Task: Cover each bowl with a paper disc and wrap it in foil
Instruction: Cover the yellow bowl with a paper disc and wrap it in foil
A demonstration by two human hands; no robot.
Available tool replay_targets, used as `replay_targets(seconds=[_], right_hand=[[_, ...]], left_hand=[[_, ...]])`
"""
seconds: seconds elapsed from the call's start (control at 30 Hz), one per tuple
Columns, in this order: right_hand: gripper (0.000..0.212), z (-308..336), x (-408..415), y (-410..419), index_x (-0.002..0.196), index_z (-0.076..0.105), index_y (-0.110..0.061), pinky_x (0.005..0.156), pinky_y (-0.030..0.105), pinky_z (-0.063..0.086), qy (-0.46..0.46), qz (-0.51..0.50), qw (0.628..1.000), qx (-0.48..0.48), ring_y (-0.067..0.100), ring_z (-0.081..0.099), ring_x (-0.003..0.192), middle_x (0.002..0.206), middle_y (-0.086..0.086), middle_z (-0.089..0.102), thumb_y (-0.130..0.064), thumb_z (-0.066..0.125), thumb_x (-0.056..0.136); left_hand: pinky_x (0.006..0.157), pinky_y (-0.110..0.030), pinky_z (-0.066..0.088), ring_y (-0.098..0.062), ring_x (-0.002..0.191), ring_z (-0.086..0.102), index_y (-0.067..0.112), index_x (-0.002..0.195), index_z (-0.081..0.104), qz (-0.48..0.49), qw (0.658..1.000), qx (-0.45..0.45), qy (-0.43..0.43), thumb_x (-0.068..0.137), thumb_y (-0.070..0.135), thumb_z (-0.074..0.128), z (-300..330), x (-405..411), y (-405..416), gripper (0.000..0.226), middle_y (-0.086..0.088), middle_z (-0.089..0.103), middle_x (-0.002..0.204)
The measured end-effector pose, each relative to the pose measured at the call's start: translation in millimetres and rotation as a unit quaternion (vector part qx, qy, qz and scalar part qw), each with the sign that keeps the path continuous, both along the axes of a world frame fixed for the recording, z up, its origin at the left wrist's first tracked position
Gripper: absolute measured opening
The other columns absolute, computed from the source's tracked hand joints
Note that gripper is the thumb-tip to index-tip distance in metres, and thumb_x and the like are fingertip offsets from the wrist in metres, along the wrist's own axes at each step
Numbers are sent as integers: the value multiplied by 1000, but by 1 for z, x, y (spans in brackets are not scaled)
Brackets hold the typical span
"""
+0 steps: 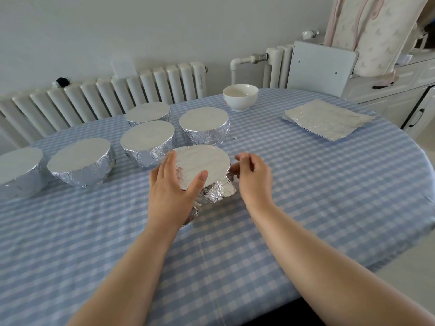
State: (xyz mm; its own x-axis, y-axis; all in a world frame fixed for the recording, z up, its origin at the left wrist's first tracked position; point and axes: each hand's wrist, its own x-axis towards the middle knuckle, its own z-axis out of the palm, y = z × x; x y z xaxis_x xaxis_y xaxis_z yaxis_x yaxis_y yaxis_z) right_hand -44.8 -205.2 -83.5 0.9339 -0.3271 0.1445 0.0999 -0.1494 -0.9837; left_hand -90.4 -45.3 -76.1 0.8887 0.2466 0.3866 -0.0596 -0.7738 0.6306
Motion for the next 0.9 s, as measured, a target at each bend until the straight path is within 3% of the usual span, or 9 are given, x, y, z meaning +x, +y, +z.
replay_targets(seconds=[0.13, 0.2, 0.3, 0.5, 0.9], right_hand=[[35, -1, -14, 3, 89, 63, -20, 73, 24, 51, 25, 55, 997, 52, 4, 63, 75, 78, -12, 66, -51, 51, 97], [31, -1, -17, 7, 90, 62, -19, 68, 20, 49, 32, 79, 993, 86, 0, 60, 69, 76, -12, 64, -49, 56, 95], [26, 0, -16, 7, 91, 62, -18, 67, 26, 52, 34, 89, 990, 105, 6, 64, 74, 79, -6, 68, -44, 62, 93], [30, -3, -10, 10, 88, 58, -14, 70, 28, 50, 83, 95, 975, 183, 10, 64, 76, 79, -3, 67, -43, 60, 94], [23, -1, -3, 13, 83, 56, -16, 62, 23, 46, 85, 64, 981, 164, 9, 56, 66, 75, -4, 61, -31, 56, 100]], left_hand=[[115, -38, 28, -17, 141, 22, 17, 153, 27, 10, 1000, 5, 2, 69, 85, 33, 1, -1, -4, 108, 1, 34, 157], [115, -37, 26, -19, 141, 22, 16, 153, 28, 15, 1000, 0, -1, 69, 85, 33, 1, -1, -4, 109, 0, 33, 158], [115, -34, 23, -21, 142, 21, 15, 153, 27, 16, 1000, -11, -2, 67, 85, 34, 0, 0, -4, 111, -1, 31, 159], [113, -29, 20, -20, 143, 18, 15, 154, 25, 9, 1000, -21, 0, 68, 88, 38, 0, 0, -6, 114, 0, 27, 161], [112, -27, 18, -18, 143, 17, 14, 154, 25, 6, 1000, -29, 2, 66, 83, 38, 4, -1, -7, 113, 0, 26, 161]])
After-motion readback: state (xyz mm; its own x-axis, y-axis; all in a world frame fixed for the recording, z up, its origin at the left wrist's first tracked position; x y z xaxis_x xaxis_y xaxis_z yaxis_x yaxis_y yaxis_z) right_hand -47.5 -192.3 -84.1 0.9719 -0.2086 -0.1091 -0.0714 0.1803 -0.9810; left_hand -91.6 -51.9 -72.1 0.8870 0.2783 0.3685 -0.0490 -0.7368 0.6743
